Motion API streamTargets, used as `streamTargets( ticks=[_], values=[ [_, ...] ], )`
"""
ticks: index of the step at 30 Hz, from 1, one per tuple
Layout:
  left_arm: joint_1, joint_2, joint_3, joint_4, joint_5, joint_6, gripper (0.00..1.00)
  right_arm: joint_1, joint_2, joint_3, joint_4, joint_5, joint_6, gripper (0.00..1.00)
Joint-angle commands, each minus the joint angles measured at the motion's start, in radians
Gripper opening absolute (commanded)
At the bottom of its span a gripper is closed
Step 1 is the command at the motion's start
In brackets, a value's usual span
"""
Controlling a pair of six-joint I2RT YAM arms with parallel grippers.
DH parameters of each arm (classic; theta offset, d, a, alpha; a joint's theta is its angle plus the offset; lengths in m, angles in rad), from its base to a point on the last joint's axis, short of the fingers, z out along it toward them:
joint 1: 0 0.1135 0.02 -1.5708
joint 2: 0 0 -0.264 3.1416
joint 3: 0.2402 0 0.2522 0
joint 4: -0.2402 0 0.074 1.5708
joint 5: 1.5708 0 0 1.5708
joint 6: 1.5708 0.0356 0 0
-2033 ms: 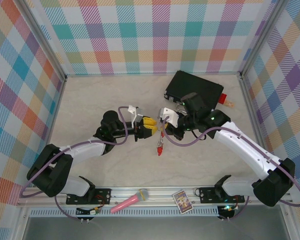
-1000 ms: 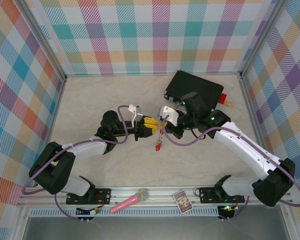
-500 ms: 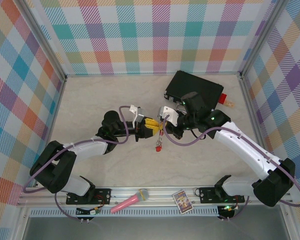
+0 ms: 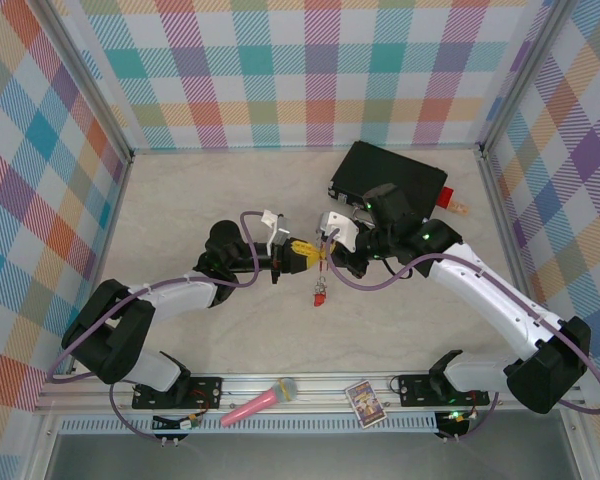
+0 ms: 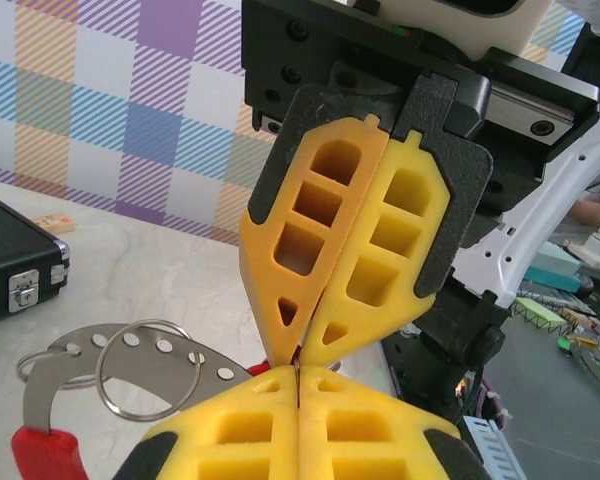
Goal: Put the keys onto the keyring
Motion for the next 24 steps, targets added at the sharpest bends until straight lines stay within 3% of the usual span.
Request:
streamTargets(
  ticks=[1, 5, 7, 14, 18, 24],
  values=[
    [-0.016, -0.014, 0.003, 0.01, -0.007, 0.025, 0.0, 0.014, -0.033, -0.009, 0.052, -0.042, 0.01, 0.0],
    [-0.016, -0.025, 0.004, -0.007, -0.023, 0.037, 0.0, 0.014, -0.042, -0.015, 0.066, -0.036, 0.021, 0.0],
    [-0.016, -0.031, -0.002, 0.019, -0.047, 0.028, 0.0, 0.014, -0.05, -0.016, 0.077, -0.023, 0.043, 0.17],
    [-0.016, -0.046, -0.041, 0.217, -0.145, -0.059, 0.0, -0.004, -0.165, -0.113, 0.229, 0.083, 0.196, 0.35],
    [-0.017, -0.024, -0.038, 0.36, -0.192, -0.149, 0.0, -0.009, -0.261, -0.217, 0.362, 0.103, 0.241, 0.39],
    [-0.047, -0.051, 0.013, 0.359, -0.252, -0.145, 0.0, -0.01, -0.286, -0.239, 0.419, 0.086, 0.302, 0.36]
  ],
)
